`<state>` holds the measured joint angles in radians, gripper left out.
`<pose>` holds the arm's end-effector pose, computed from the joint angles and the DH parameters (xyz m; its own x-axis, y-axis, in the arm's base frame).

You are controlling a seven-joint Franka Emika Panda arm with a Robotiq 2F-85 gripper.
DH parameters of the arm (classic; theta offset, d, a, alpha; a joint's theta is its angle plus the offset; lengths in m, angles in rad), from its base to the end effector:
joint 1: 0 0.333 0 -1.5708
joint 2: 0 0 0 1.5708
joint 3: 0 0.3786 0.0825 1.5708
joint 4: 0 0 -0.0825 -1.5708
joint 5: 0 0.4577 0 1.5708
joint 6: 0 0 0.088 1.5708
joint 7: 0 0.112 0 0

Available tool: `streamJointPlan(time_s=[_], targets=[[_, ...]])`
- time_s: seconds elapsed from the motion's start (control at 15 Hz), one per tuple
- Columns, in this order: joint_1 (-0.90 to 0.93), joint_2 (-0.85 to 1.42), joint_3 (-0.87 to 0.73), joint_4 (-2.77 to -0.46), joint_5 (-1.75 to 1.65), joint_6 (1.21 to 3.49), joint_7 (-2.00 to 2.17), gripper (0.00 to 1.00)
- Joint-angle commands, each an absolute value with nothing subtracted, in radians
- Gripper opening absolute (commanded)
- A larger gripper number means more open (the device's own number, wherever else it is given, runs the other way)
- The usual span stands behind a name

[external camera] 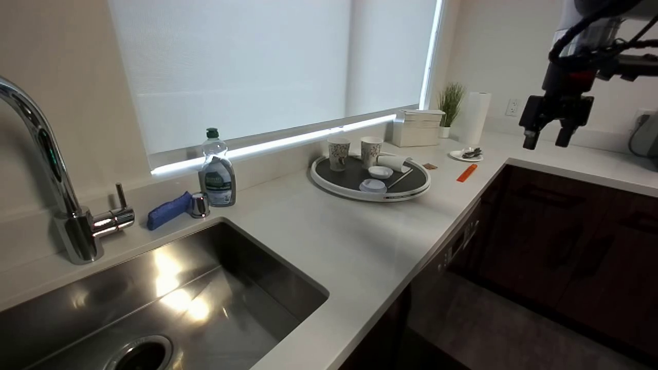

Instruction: Press one of the buttons on the left side of the dishwasher

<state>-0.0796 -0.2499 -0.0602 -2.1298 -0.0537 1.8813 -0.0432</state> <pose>0.5296 -0.0811 0.5475 0.9969 -0.0783 -0.0008 -0.0782 -0.9963 0.0363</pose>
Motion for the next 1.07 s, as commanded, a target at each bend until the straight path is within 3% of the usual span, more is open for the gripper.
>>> streamJointPlan(time_s=[0.0, 0.2, 1.0], targets=[[-0.053, -0.272, -0.051, -2.258, -0.104, 2.105, -0.137, 1.00], [-0.030, -0.270, -0.058, -2.342, -0.068, 2.278, -0.226, 1.00], [-0.014, -0.235, -0.055, -2.360, -0.059, 2.299, -0.274, 1.00]])
